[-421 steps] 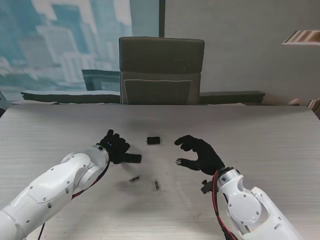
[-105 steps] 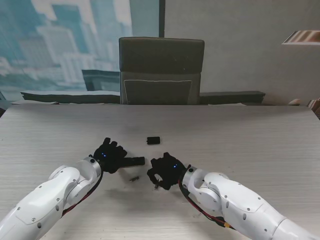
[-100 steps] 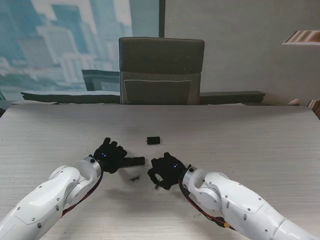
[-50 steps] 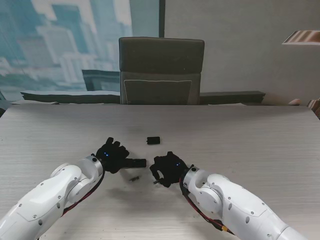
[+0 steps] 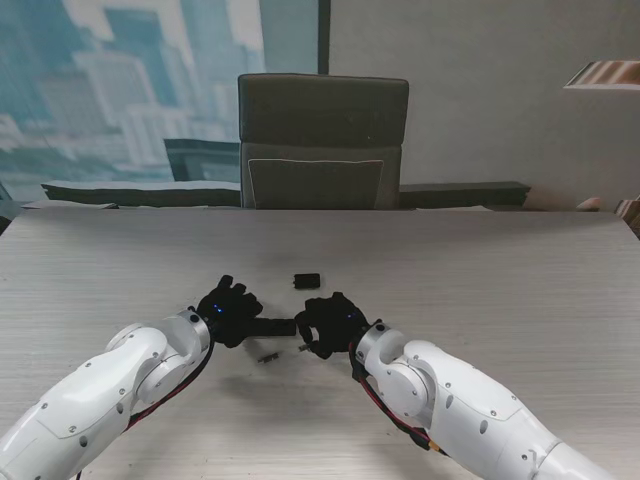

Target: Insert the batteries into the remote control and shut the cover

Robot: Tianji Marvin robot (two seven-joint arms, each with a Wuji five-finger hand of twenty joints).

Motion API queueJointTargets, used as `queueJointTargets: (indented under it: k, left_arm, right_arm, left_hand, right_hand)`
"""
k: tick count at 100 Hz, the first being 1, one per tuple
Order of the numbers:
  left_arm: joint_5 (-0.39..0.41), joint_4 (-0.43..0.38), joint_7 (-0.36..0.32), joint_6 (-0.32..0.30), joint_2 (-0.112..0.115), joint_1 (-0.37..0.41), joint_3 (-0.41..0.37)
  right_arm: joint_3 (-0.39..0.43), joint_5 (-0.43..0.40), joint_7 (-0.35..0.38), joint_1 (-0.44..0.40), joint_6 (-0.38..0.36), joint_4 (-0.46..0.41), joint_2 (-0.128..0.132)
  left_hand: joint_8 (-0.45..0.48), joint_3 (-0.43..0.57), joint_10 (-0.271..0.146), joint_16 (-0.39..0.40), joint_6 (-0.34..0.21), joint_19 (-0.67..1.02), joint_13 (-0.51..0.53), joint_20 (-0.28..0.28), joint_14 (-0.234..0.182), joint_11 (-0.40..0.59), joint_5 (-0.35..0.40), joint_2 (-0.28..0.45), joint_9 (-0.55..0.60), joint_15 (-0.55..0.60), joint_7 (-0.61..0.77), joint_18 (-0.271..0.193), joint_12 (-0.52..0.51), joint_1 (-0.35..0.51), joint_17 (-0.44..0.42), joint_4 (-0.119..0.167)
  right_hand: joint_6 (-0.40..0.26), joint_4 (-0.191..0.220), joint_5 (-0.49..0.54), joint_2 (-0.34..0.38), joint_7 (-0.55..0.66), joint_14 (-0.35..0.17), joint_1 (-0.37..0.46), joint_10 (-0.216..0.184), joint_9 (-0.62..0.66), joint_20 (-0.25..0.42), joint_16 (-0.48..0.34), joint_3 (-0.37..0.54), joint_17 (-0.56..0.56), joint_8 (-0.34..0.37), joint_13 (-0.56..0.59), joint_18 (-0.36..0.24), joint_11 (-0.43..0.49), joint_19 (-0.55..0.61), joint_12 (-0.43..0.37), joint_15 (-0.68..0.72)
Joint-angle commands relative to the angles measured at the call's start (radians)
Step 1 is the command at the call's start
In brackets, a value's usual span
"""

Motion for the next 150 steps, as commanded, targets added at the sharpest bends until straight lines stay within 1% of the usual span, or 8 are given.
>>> queueJointTargets:
  k: [1,23,32,40,56,70,113,150]
  left_arm:
    - [-0.001,0.023,-0.034,-0.003,-0.005,0.024,0.02]
    - [0.0,0.022,-0.035,0.001,-0.005,0.023,0.025]
    - [-0.001,0.023,-0.036,0.0,-0.004,0.021,0.027]
    - [-0.004,0.024,-0.036,-0.002,-0.005,0.021,0.028]
    - [-0.004,0.022,-0.032,-0.001,-0.005,0.028,0.019]
    - [0.0,0.02,-0.027,0.002,-0.006,0.033,0.014]
    - [0.003,0.018,-0.031,0.0,-0.005,0.034,0.013]
    - [0.003,0.017,-0.031,0.0,-0.005,0.034,0.014]
  right_arm:
    - [-0.009,0.007,0.005,0.026,0.008,0.016,-0.018]
    - [-0.062,0.059,-0.014,0.102,0.041,0.085,-0.055]
    - [-0.088,0.081,-0.023,0.13,0.057,0.115,-0.072]
    - [-0.112,0.099,-0.033,0.152,0.077,0.145,-0.09]
    - [-0.155,0.138,-0.048,0.188,0.1,0.2,-0.126]
    - [-0.178,0.16,-0.053,0.208,0.107,0.232,-0.147]
    - [-0.203,0.187,-0.057,0.229,0.121,0.27,-0.173]
    - [-0.219,0.2,-0.047,0.237,0.126,0.287,-0.183]
  left_hand:
    - [0.018,-0.055,-0.008,-0.005,-0.315,0.012,0.011,-0.018,0.007,0.019,0.137,0.045,0.019,0.017,0.107,0.013,0.014,0.041,-0.003,-0.019]
    - [0.017,-0.058,-0.009,-0.004,-0.312,0.015,0.011,-0.017,0.009,0.021,0.14,0.047,0.022,0.019,0.113,0.012,0.015,0.049,-0.003,-0.017]
    - [0.017,-0.059,-0.009,-0.004,-0.318,0.016,0.011,-0.017,0.008,0.021,0.143,0.048,0.023,0.019,0.115,0.012,0.015,0.053,-0.002,-0.018]
    - [0.016,-0.059,-0.009,-0.004,-0.31,0.016,0.011,-0.017,0.008,0.022,0.141,0.047,0.025,0.019,0.115,0.012,0.016,0.055,-0.003,-0.018]
    - [0.015,-0.06,-0.009,-0.004,-0.308,0.016,0.011,-0.017,0.009,0.025,0.14,0.049,0.026,0.02,0.114,0.013,0.017,0.051,-0.004,-0.018]
    - [0.015,-0.063,-0.008,-0.004,-0.309,0.016,0.01,-0.017,0.009,0.026,0.14,0.051,0.027,0.02,0.115,0.012,0.018,0.051,-0.005,-0.018]
    - [0.013,-0.067,-0.007,-0.004,-0.305,0.018,0.008,-0.016,0.009,0.025,0.139,0.056,0.025,0.02,0.113,0.011,0.018,0.053,-0.004,-0.017]
    - [0.014,-0.072,-0.007,-0.004,-0.307,0.018,0.009,-0.016,0.008,0.026,0.142,0.058,0.026,0.021,0.113,0.012,0.018,0.06,-0.004,-0.02]
  right_hand:
    - [0.005,-0.011,0.043,0.002,0.034,0.008,0.042,0.005,0.011,-0.012,-0.006,0.044,0.002,0.024,0.013,0.028,-0.005,-0.01,-0.01,-0.001]
    - [0.009,-0.011,0.044,0.003,0.034,0.01,0.043,0.006,0.019,-0.013,-0.006,0.043,0.008,0.025,0.02,0.03,-0.004,-0.01,-0.01,0.002]
    - [0.011,-0.01,0.043,0.002,0.034,0.01,0.045,0.007,0.017,-0.013,-0.006,0.044,0.01,0.025,0.019,0.034,-0.005,-0.01,-0.009,0.002]
    - [0.012,-0.01,0.043,0.003,0.034,0.011,0.044,0.009,0.015,-0.014,-0.006,0.043,0.01,0.026,0.018,0.034,-0.005,-0.011,-0.009,0.003]
    - [0.015,-0.009,0.042,0.003,0.035,0.011,0.047,0.01,0.012,-0.015,-0.006,0.043,0.009,0.027,0.016,0.035,-0.003,-0.012,-0.008,0.004]
    - [0.017,-0.008,0.041,0.002,0.035,0.011,0.048,0.01,0.012,-0.015,-0.006,0.043,0.008,0.027,0.015,0.036,-0.002,-0.012,-0.007,0.004]
    - [0.024,-0.008,0.042,0.001,0.035,0.016,0.051,0.015,0.012,-0.016,-0.006,0.043,0.007,0.026,0.015,0.039,-0.003,-0.012,-0.007,0.005]
    - [0.026,-0.008,0.042,0.002,0.035,0.015,0.052,0.016,0.013,-0.016,-0.007,0.043,0.006,0.027,0.014,0.04,-0.004,-0.012,-0.008,0.004]
